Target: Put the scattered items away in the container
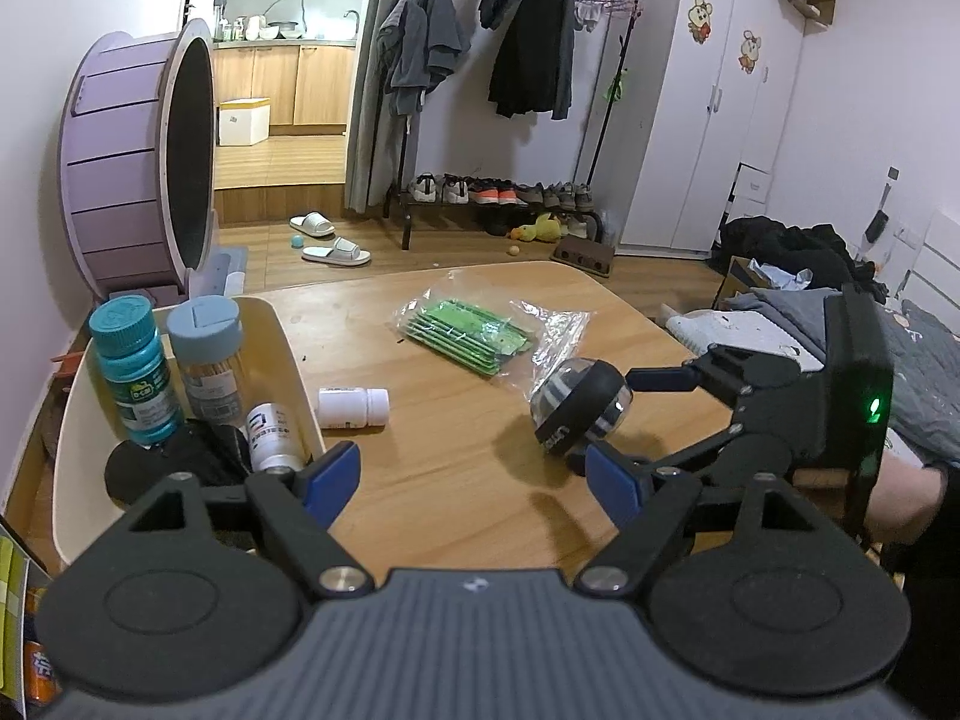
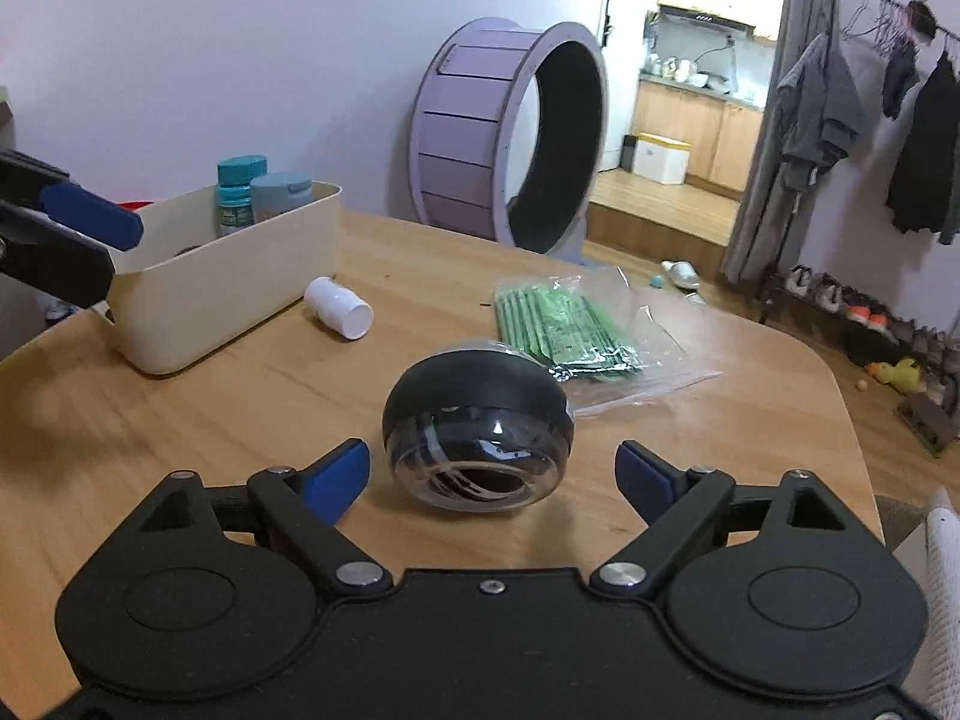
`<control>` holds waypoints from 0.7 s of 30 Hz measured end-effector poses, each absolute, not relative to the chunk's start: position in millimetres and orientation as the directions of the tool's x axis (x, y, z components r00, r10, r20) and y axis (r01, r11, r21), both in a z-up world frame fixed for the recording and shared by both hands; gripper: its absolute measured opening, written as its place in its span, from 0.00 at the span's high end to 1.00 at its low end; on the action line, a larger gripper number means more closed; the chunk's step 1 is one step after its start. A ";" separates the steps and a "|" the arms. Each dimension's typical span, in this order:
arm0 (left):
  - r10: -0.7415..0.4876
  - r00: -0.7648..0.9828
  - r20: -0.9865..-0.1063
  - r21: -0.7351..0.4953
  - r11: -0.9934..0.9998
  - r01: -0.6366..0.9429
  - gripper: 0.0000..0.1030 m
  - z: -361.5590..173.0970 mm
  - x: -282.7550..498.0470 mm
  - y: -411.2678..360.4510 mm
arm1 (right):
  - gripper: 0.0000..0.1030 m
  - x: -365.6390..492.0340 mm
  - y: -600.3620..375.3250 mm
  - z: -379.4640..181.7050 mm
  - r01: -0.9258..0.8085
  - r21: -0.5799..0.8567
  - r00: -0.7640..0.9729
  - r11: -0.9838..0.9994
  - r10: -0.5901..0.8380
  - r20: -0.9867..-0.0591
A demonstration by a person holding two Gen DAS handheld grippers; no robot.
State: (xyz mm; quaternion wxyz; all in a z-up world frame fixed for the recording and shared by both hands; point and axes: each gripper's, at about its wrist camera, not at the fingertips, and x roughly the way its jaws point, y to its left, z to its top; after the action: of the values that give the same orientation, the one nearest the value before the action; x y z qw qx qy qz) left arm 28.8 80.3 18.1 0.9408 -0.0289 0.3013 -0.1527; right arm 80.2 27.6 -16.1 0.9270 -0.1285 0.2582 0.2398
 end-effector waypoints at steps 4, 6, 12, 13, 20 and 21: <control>-0.300 0.776 -0.554 -0.151 0.954 0.260 0.21 19.2 28.3 83.4 | 0.31 78.1 37.3 -23.7 -0.528 -0.148 0.750 0.836 0.378 -0.543; -0.298 0.779 -0.552 -0.154 0.954 0.256 0.21 20.4 28.1 84.3 | 0.33 78.2 35.9 -21.8 -0.538 -0.138 0.742 0.832 0.390 -0.545; -0.301 0.781 -0.548 -0.156 0.953 0.259 0.21 22.3 27.0 84.5 | 0.33 78.3 29.9 -10.2 -0.585 -0.132 0.694 0.800 0.410 -0.592; -0.302 0.780 -0.548 -0.155 0.953 0.260 0.21 22.1 27.1 84.1 | 0.33 77.2 30.3 -7.6 -0.598 -0.147 0.685 0.788 0.408 -0.603; -0.299 0.778 -0.552 -0.150 0.954 0.260 0.21 22.0 27.1 82.7 | 0.40 68.4 33.3 17.1 -0.651 -0.204 0.679 0.731 0.442 -0.586; -0.299 0.778 -0.552 -0.150 0.954 0.260 0.21 22.0 26.9 82.8 | 0.41 69.8 34.5 18.4 -0.658 -0.207 0.674 0.724 0.445 -0.589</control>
State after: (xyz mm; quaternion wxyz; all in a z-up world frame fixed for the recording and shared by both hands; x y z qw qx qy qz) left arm 26.9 82.8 22.0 0.9424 -0.0325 0.2981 -0.1483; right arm 69.8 34.5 18.4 0.8915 -0.2057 0.2589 0.3095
